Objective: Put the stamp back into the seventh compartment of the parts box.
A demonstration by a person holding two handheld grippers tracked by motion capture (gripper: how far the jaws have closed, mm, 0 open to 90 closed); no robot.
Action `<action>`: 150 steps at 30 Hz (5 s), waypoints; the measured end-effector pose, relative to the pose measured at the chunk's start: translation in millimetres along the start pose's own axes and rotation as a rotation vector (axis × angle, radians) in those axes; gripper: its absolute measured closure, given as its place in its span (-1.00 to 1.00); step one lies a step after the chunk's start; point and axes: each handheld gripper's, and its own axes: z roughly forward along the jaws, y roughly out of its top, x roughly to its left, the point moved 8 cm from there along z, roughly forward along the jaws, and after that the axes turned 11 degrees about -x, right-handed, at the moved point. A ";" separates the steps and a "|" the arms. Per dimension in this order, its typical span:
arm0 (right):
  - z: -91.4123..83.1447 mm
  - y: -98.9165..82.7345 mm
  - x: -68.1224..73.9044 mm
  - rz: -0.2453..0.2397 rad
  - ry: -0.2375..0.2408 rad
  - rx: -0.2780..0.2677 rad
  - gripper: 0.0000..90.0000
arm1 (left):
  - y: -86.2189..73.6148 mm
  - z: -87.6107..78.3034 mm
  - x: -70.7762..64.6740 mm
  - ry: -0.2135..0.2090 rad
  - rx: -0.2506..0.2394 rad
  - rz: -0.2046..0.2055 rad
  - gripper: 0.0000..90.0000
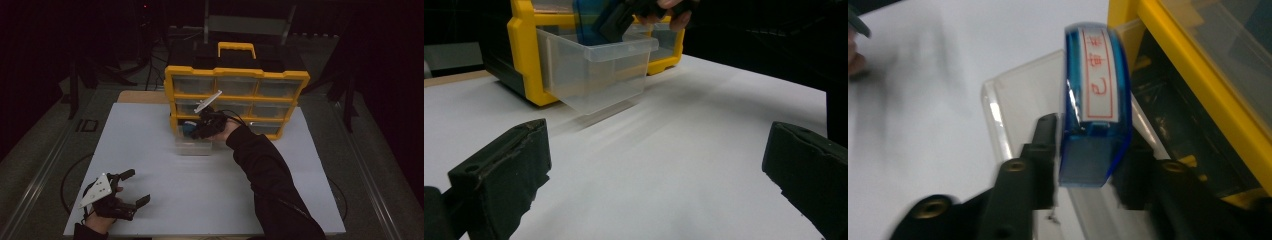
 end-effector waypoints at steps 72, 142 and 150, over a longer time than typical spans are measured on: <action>-98.0 -48.3 2.8 0.059 -0.128 -0.144 -0.83 | -1.3 0.9 3.0 0.020 0.003 -0.011 -1.00; -183.7 -232.3 33.7 0.189 -0.413 -0.373 -0.82 | -1.7 0.5 3.3 0.014 0.008 -0.012 -1.00; -185.3 -241.0 36.7 0.177 -0.438 -0.352 -0.82 | -2.3 1.0 2.9 0.013 0.013 -0.009 -1.00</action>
